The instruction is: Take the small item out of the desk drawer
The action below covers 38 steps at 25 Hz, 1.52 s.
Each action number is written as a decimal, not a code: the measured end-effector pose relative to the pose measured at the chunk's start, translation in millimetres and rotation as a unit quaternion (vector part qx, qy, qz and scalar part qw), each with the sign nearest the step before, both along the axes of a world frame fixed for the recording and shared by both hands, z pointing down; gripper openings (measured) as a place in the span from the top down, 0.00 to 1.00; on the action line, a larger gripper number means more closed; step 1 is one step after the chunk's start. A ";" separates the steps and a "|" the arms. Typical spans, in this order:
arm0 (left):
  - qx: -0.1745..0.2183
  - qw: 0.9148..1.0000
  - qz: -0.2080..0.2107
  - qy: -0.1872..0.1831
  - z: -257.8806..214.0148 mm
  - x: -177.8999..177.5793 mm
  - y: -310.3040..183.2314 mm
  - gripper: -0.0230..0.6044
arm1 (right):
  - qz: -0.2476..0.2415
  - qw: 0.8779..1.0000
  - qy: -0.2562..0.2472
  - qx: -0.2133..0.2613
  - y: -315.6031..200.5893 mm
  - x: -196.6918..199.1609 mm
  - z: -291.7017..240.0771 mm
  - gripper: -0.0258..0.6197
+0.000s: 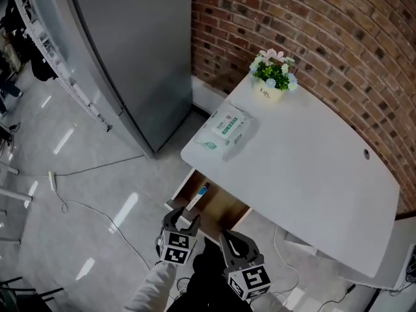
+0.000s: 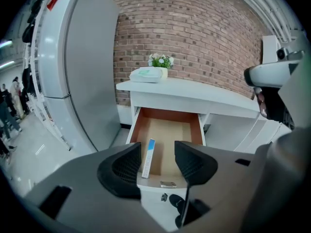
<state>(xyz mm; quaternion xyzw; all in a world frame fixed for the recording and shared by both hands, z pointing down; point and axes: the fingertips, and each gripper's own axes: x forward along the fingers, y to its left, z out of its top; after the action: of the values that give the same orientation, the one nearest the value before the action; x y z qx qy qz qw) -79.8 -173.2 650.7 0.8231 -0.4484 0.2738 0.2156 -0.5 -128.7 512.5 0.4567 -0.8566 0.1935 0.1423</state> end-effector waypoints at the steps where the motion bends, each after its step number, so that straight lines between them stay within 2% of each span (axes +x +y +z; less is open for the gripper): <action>1: -0.006 1.000 0.002 -0.005 6.5 1.3 -3.9 0.60 | 0.001 1.000 -0.001 -0.004 -3.0 0.4 3.7 0.92; 17: -0.077 0.995 0.036 -0.053 81.2 24.0 -59.5 0.57 | -0.011 0.999 0.000 -0.053 -36.2 9.7 51.3 0.92; 29: -0.132 0.983 0.085 -0.100 132.4 38.7 -70.1 0.56 | -0.016 0.996 0.000 -0.088 -40.2 12.8 78.0 0.92; 38: -0.156 0.974 0.106 -0.125 151.6 45.5 -78.8 0.56 | -0.014 0.994 -0.001 -0.113 -40.6 11.1 95.4 0.92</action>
<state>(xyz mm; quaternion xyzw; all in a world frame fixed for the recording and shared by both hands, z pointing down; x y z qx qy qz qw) -34.3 -252.0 802.3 0.7816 -0.3334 0.4624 0.2531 10.7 -169.4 607.8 0.4251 -0.8359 0.2874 0.1949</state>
